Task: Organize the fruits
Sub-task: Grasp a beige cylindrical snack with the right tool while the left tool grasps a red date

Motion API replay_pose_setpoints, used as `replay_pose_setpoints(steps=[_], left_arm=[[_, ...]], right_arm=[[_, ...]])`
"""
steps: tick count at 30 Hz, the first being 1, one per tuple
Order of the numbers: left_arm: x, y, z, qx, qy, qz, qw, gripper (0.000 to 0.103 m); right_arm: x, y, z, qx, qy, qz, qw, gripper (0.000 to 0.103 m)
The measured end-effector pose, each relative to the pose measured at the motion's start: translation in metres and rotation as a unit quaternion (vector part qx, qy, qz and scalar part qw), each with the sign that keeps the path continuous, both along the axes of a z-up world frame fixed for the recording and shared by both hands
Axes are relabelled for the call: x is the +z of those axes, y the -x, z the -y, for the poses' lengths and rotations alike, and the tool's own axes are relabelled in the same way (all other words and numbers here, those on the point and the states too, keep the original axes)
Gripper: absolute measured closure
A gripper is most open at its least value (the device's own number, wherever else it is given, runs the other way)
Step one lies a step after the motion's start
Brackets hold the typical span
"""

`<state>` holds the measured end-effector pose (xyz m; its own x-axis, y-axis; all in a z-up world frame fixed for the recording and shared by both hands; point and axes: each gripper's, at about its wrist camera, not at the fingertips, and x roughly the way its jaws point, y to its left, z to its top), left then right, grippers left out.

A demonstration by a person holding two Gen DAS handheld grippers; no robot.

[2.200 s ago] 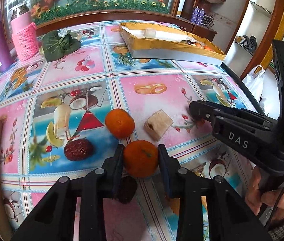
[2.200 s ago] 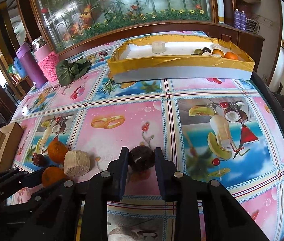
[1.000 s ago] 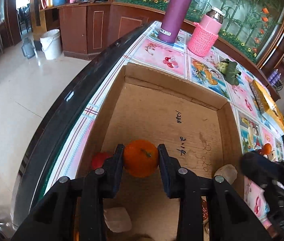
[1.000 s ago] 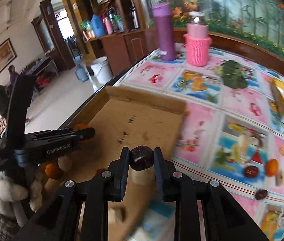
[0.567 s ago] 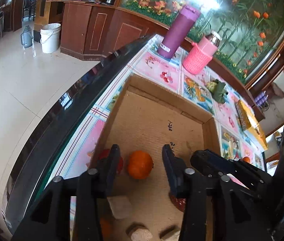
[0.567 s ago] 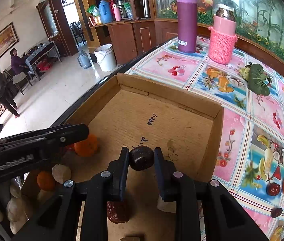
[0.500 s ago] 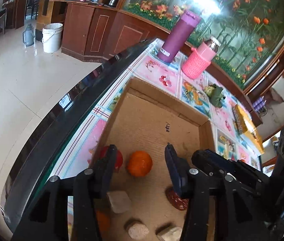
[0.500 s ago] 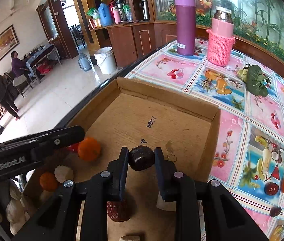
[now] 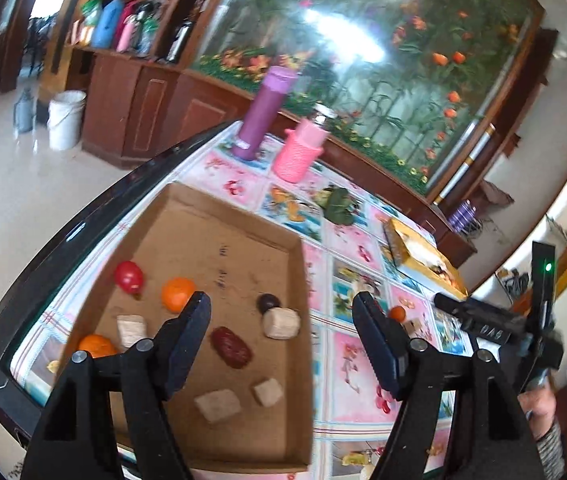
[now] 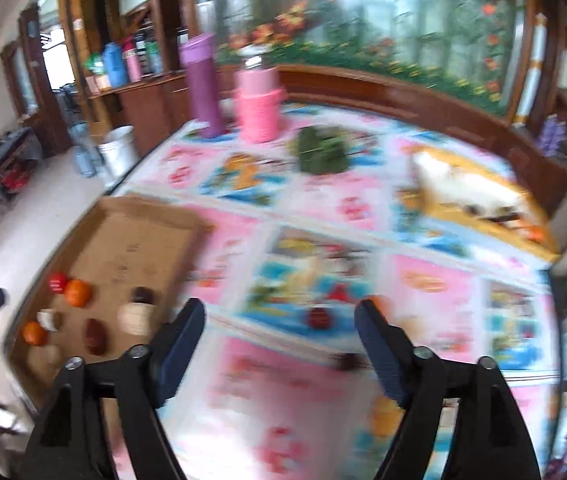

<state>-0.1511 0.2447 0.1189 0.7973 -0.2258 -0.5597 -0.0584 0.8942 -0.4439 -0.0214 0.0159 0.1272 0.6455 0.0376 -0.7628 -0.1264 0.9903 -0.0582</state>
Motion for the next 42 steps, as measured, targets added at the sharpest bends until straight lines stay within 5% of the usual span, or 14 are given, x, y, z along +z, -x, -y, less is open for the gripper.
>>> replay_pose_setpoints(steps=[1, 6, 10, 12, 14, 16, 21, 27, 36, 42], left_arm=[[0.001, -0.001, 0.010, -0.013, -0.003, 0.001, 0.9999, 0.030], [-0.008, -0.008, 0.055, -0.074, -0.015, -0.024, 0.9968, 0.030], [-0.019, -0.016, 0.084, -0.103, -0.028, -0.047, 0.9931, 0.030], [-0.023, -0.020, 0.093, -0.110, -0.038, -0.053, 0.9918, 0.031], [-0.029, -0.026, 0.101, -0.113, -0.046, -0.060, 0.9907, 0.031], [-0.033, -0.030, 0.106, -0.117, -0.051, -0.067, 0.9895, 0.031], [-0.054, -0.051, 0.131, -0.135, -0.064, -0.096, 0.9841, 0.031], [-0.067, -0.073, 0.158, -0.156, -0.086, -0.114, 0.9774, 0.035], [-0.074, -0.110, 0.183, -0.157, -0.115, -0.115, 0.9740, 0.035], [-0.084, -0.144, 0.198, -0.140, -0.143, -0.109, 0.9736, 0.035]], right_arm=[[0.010, 0.006, 0.015, -0.022, 0.030, 0.011, 0.999, 0.002], [0.027, 0.050, 0.088, -0.071, 0.086, 0.107, 0.988, 0.001], [-0.012, 0.050, 0.148, -0.151, 0.079, 0.032, 0.985, 0.002], [-0.029, 0.050, 0.177, -0.173, 0.034, 0.004, 0.984, 0.012], [-0.042, 0.049, 0.201, -0.189, -0.013, -0.013, 0.982, 0.033], [-0.050, 0.047, 0.213, -0.185, -0.060, -0.018, 0.981, 0.037], [-0.063, 0.028, 0.183, -0.127, -0.101, -0.015, 0.987, 0.039], [-0.088, -0.010, 0.130, -0.061, -0.080, -0.026, 0.995, 0.043], [-0.110, -0.034, 0.128, -0.054, -0.115, -0.035, 0.991, 0.069], [-0.110, -0.030, 0.136, -0.055, -0.134, -0.020, 0.989, 0.069]])
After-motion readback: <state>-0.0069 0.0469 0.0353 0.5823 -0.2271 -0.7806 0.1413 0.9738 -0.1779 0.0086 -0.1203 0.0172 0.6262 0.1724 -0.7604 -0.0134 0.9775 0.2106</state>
